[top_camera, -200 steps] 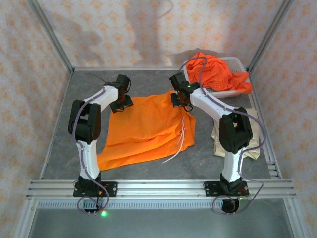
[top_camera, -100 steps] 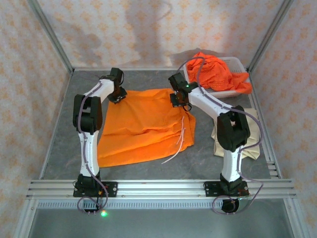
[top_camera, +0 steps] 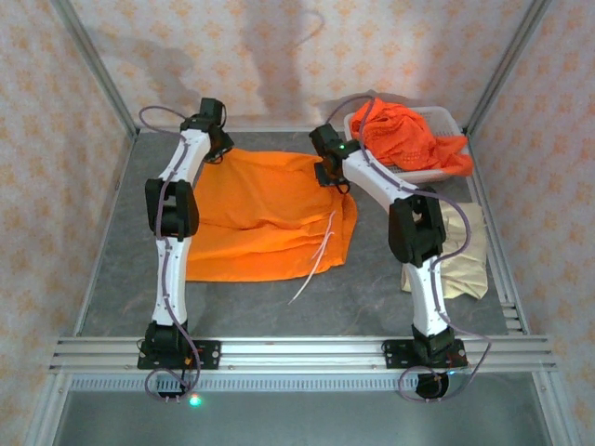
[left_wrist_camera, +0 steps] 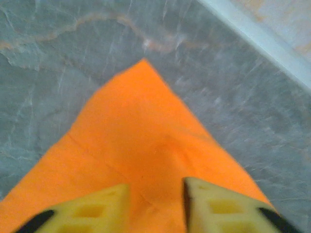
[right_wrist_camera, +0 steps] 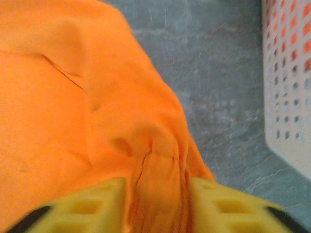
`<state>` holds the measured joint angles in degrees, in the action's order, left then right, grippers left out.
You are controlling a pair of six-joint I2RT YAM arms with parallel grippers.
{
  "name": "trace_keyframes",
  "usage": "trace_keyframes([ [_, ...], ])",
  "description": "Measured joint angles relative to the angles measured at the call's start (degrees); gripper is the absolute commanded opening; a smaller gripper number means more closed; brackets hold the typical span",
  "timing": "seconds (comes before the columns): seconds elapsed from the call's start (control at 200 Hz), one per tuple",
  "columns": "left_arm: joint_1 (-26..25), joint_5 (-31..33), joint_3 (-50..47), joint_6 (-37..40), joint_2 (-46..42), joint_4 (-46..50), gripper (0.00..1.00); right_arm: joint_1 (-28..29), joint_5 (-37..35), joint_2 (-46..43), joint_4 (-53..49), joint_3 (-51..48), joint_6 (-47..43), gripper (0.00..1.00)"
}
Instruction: Fold and stack the shorts
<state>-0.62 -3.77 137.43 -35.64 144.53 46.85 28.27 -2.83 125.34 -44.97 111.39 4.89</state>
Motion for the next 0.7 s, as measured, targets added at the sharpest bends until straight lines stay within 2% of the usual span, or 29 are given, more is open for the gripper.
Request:
trace_keyframes([
  [0.08, 0.0, 0.4, -2.0, 0.9, -3.5, -0.3, 0.59, -0.1, -0.1, 0.2, -1.4, 3.0, -0.4, 0.61],
  [0.125, 0.0, 0.9, -4.8, 1.5, -7.2, -0.2, 0.70, -0.2, 0.3, 0.0, -1.8, 4.2, -0.2, 0.63],
  [0.235, 0.0, 2.1, -14.4, 3.0, -20.3, -0.8, 0.89, 0.0, 2.3, -2.8, -2.1, 3.6, -0.1, 0.72],
  [0.285, 0.0, 3.0, -19.9, 2.6, -27.9, -1.3, 0.91, 0.3, 3.4, -5.7, -1.8, 1.3, -0.5, 0.77],
  [0.385, 0.0, 4.3, -31.9, 2.0, -44.0, -2.2, 1.00, 2.3, 5.4, -14.6, -0.1, -6.7, -0.7, 0.82],
  [0.51, 0.0, 4.9, -50.2, -0.9, -62.6, -4.1, 1.00, 6.4, 8.2, -29.6, 5.5, -20.8, 1.3, 0.83],
  [0.611, 0.0, 5.3, -65.1, -4.2, -72.2, -3.9, 1.00, 7.7, 10.8, -41.2, 11.3, -33.7, 5.8, 0.86],
  [0.696, 0.3, 5.0, -75.9, -7.2, -76.3, -3.5, 1.00, 7.2, 11.5, -48.4, 15.8, -43.8, 10.8, 0.88],
])
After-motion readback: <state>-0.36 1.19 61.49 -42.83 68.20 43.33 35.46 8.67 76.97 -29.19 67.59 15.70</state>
